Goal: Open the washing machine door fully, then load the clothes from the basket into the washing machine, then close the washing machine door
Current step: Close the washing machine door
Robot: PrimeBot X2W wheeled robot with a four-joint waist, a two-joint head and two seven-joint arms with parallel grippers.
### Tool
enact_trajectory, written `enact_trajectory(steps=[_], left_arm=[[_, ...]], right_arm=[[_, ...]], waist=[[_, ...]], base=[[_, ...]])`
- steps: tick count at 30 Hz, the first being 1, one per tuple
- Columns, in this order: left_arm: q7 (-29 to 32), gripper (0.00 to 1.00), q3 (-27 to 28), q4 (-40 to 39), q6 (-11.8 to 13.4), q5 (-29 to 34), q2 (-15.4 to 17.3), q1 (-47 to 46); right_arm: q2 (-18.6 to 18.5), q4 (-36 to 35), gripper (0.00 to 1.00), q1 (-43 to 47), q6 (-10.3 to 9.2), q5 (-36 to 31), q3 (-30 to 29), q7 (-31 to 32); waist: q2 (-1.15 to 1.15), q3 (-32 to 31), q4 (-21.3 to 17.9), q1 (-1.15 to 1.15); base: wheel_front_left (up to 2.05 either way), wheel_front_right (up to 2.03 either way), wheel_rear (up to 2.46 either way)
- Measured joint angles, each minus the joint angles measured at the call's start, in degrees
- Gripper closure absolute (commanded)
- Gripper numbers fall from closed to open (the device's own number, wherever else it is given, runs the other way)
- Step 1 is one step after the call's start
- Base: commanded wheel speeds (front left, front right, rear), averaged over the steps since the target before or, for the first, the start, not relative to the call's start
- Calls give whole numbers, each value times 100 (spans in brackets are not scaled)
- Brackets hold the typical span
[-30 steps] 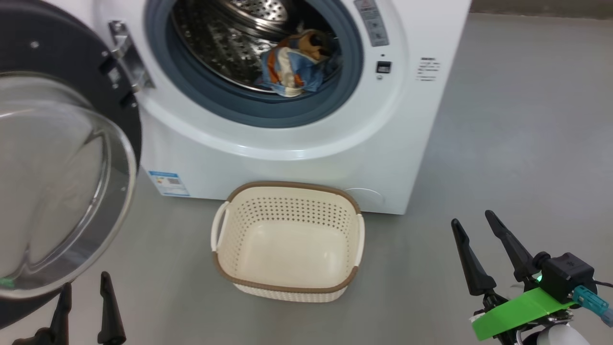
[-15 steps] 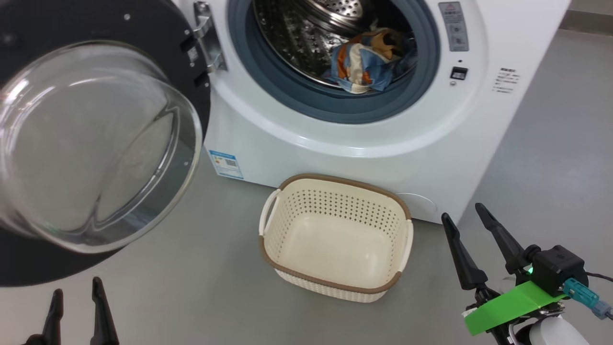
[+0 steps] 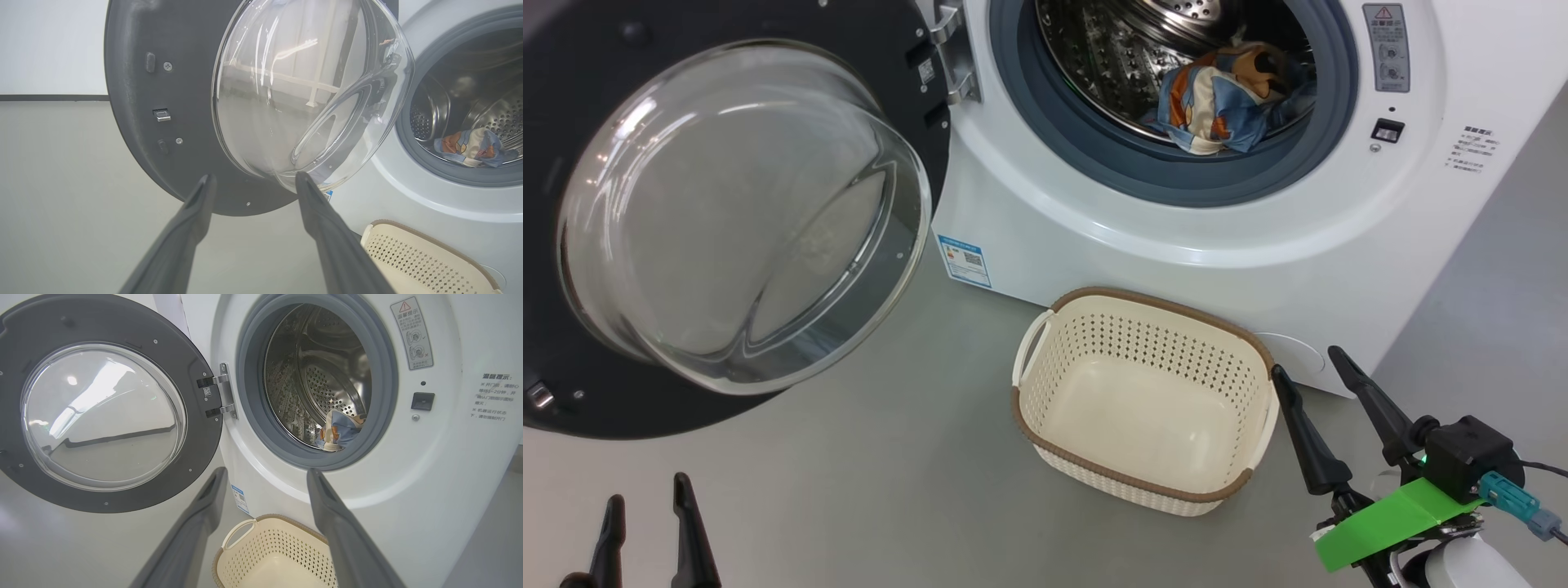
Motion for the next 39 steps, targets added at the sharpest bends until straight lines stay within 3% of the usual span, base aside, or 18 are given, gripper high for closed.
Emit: enact_trajectory(steps=[23,27,28,31,32,33,39], left_arm=[[0,0,11,-133,11,-102,-5,0],[0,7,9,-149,11,-102,-5,-1],[0,25,9,-149,11,-102,-7,-1],[0,67,7,-179,11,-169,-8,-3],[0,95,7,-215,11,-200,-8,-3],[0,100,9,-278,11,-248,-10,-5],[1,100,439,-1032,8,-834,-27,-245]], right_arm=[[2,3,0,-105,0,18,25,0],[3,3,0,-111,0,18,24,0],[4,3,0,-111,0,18,24,0],[8,3,0,-111,0,18,21,0],[8,3,0,-111,0,18,20,0],[9,3,0,-110,0,18,16,0],[18,-5,0,-108,0,18,-5,-1]], waist=[[0,78,57,0],[0,77,24,0],[0,73,18,0],[0,67,4,0],[0,67,4,0],[0,67,6,0],[0,84,36,0]], base=[[0,0,0],[0,0,0],[0,0,0],[0,0,0],[0,0,0],[0,0,0],[0,0,0]])
